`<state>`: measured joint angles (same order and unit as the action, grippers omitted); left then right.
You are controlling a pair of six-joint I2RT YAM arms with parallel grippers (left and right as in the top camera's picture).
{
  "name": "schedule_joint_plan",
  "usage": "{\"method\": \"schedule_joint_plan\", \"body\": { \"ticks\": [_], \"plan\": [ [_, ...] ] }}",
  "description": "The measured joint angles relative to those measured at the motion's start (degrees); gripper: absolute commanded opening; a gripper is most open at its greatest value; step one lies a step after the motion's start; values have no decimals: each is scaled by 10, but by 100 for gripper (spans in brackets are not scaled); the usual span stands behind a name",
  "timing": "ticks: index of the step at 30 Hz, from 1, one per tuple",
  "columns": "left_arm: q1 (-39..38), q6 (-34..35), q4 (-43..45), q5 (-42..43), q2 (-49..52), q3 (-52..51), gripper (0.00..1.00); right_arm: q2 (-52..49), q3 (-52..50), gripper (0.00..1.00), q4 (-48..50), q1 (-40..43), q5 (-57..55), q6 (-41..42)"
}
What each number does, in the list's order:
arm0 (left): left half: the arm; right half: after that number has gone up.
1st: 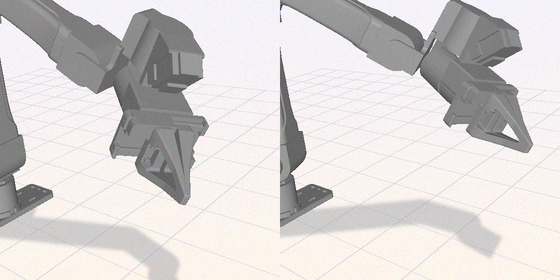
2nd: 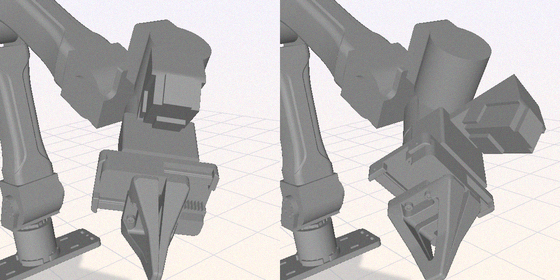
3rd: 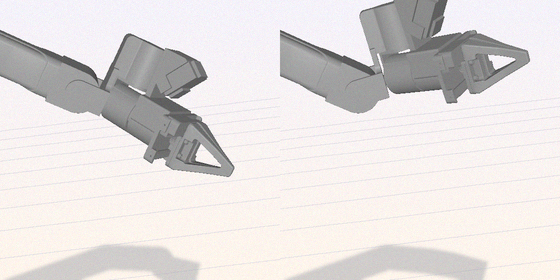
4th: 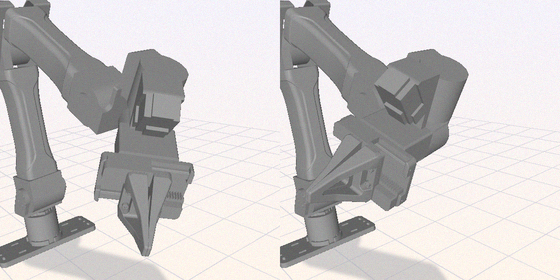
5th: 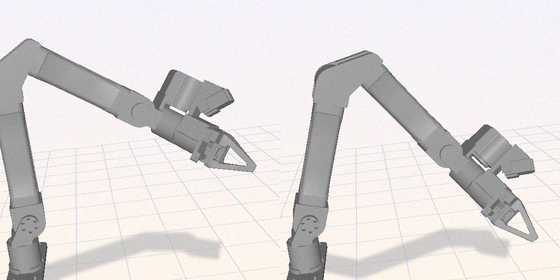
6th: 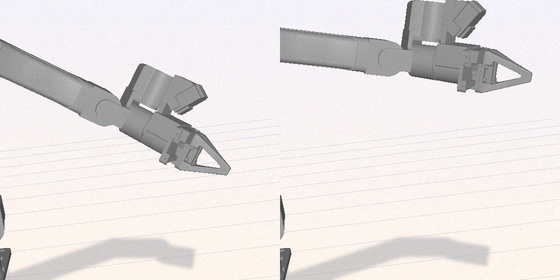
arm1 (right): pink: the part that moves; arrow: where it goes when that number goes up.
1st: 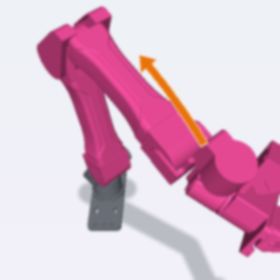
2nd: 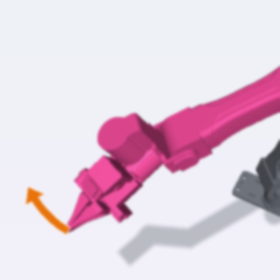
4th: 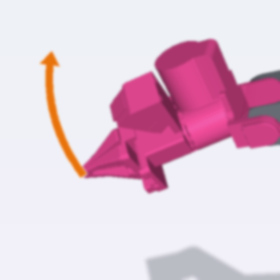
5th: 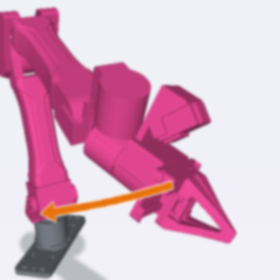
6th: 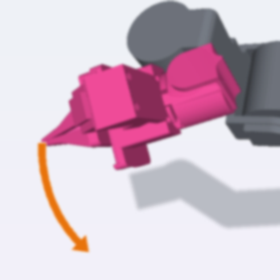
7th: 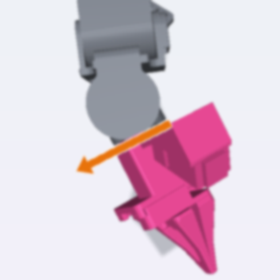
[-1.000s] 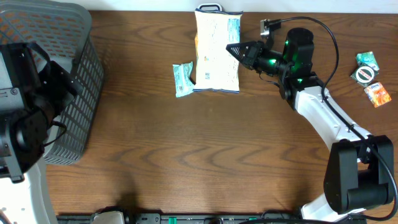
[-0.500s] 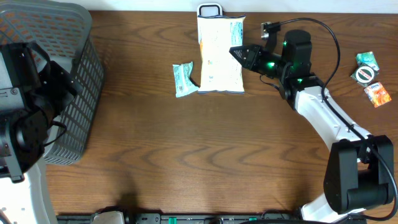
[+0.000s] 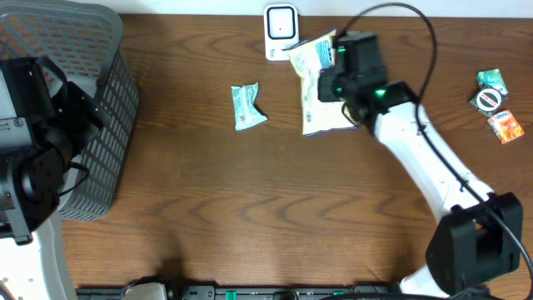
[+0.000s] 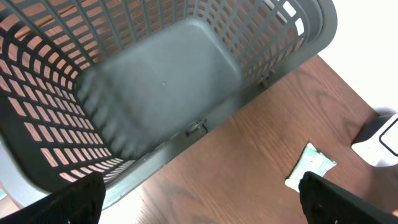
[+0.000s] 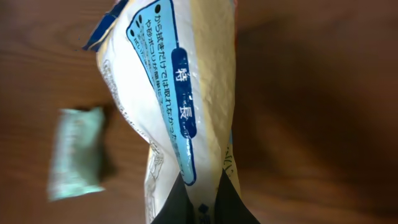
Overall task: Scan the item barcode
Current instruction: 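Hold the snack bag in front of the scanner with right gripper, then set the snack bag down orange side up near the scanner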
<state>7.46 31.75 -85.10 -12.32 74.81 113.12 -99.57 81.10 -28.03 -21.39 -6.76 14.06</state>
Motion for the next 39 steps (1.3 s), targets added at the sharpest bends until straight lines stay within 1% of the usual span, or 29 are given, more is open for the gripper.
{"method": "schedule_joint_plan", "body": {
  "ticks": [4,8,11,14,15,16,17,18,20,23,26,29,32,36,39],
  "plan": [
    [0,0,0,0,0,0,98,-1,3,1,-30,-55,-161,-51],
    [0,0,0,0,0,0,98,-28,2,1,-30,-89,-279,-74],
    [0,0,0,0,0,0,98,-71,2,1,-30,-103,-329,-81],
    [0,0,0,0,0,0,98,-117,0,6,-38,-119,-352,-85],
    [0,0,0,0,0,0,98,-128,-2,11,-40,-128,-356,-87],
    [0,0,0,0,0,0,98,-136,-4,19,-42,-138,-358,-88],
    [0,0,0,0,0,0,98,-141,-5,34,-43,-150,-362,-89],
    [0,0,0,0,0,0,98,-143,-5,46,-43,-163,-360,-89],
    [0,0,0,0,0,0,98,-142,-5,61,-41,-195,-352,-90],
    [0,0,0,0,0,0,98,-142,-5,69,-41,-240,-328,-73],
    [0,0,0,0,0,0,98,-142,-3,82,-42,-277,-300,-43],
    [0,0,0,0,0,0,98,-142,12,86,-55,-284,-270,-19],
    [0,0,0,0,0,0,98,-141,53,89,-85,-273,-242,-6],
    [0,0,0,0,0,0,98,-136,129,91,-138,-233,-211,2],
    [0,0,0,0,0,0,98,-127,169,97,-159,-183,-184,7]
  ]
}}
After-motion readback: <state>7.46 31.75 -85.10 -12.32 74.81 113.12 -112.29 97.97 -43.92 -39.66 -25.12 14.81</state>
